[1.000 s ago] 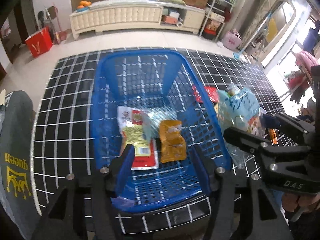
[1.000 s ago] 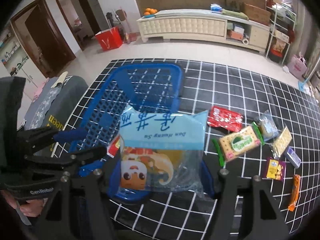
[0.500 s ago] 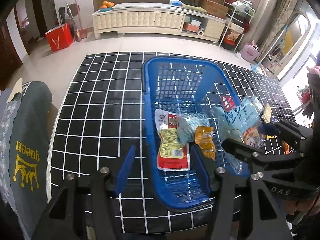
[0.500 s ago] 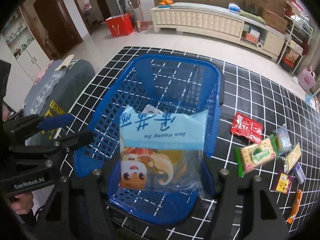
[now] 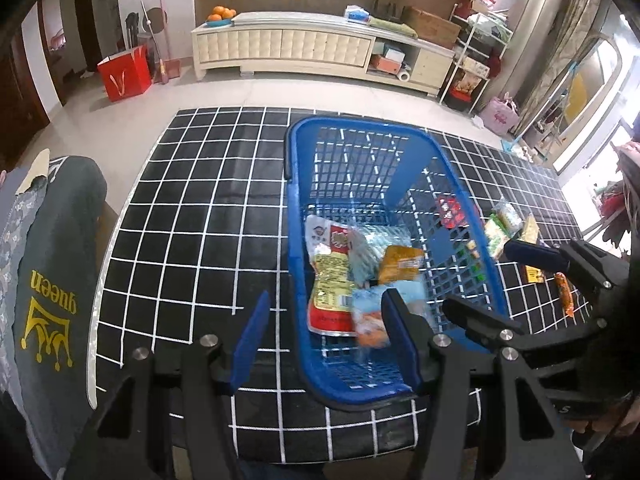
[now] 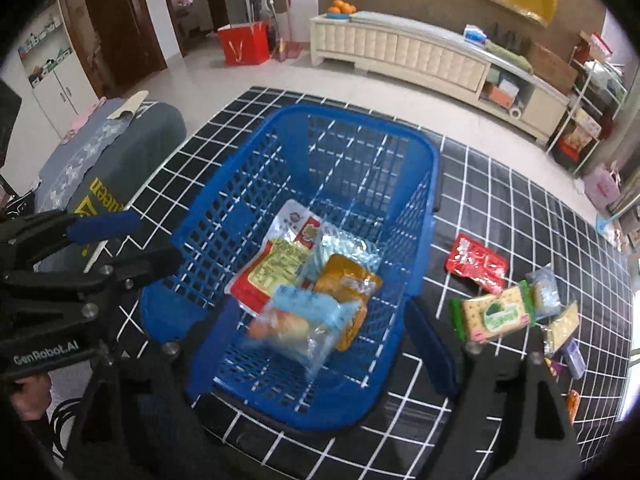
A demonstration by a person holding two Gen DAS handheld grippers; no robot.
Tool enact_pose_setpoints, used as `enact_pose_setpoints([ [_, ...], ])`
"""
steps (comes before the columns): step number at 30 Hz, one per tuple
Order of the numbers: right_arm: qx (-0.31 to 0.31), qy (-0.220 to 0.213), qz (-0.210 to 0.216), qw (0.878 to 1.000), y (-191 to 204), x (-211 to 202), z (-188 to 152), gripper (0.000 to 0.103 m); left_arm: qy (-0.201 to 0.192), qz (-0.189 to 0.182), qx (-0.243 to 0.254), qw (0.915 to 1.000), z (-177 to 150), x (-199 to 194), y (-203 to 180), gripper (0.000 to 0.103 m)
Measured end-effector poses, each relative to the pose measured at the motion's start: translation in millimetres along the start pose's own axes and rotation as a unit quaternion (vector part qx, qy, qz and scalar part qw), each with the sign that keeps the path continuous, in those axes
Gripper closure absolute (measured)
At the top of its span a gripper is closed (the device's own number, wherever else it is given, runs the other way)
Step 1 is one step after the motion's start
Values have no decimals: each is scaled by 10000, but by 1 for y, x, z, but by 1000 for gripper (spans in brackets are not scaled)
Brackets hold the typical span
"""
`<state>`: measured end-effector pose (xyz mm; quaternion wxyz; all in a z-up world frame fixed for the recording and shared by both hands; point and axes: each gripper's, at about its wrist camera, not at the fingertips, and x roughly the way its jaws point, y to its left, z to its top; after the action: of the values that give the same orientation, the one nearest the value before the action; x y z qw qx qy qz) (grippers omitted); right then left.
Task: Organize snacks
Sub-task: 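Lower the blue-labelled bag into the basket, open the right tool, withdraw both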
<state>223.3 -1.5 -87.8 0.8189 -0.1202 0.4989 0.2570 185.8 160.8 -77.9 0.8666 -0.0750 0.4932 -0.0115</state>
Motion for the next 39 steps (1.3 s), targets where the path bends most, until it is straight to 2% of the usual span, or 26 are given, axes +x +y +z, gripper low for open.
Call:
enact_pose_setpoints([
  [5, 134, -316, -139, 9993, -9, -28, -9, 16, -134, 71, 163, 9998, -5, -18, -17, 47],
  [8, 297, -528, -261, 9978, -19, -48, -14, 16, -395, 170, 199, 9989, -8, -35, -31, 47],
  [16, 699, -799, -534, 9929, -48, -90, -36, 16, -563, -55, 580, 9967, -10, -56, -87, 47],
  [22, 1098, -964, -729, 9866, -87, -123, -62, 16, -644, -340, 843, 9938, -8, -61, -131, 47],
  [29, 1576, -1014, -1041, 9768, -141, -147, -93, 16, -508, -732, 1191, 9889, -3, -47, -193, 47],
  [33, 1834, -962, -1139, 9717, -173, -148, -112, 16, -407, -695, 1412, 9867, -3, -30, -229, 47],
  [39, 2125, -766, -1113, 9678, -211, -130, -135, 16, -64, -680, 1458, 9870, -4, 9, -260, 47],
])
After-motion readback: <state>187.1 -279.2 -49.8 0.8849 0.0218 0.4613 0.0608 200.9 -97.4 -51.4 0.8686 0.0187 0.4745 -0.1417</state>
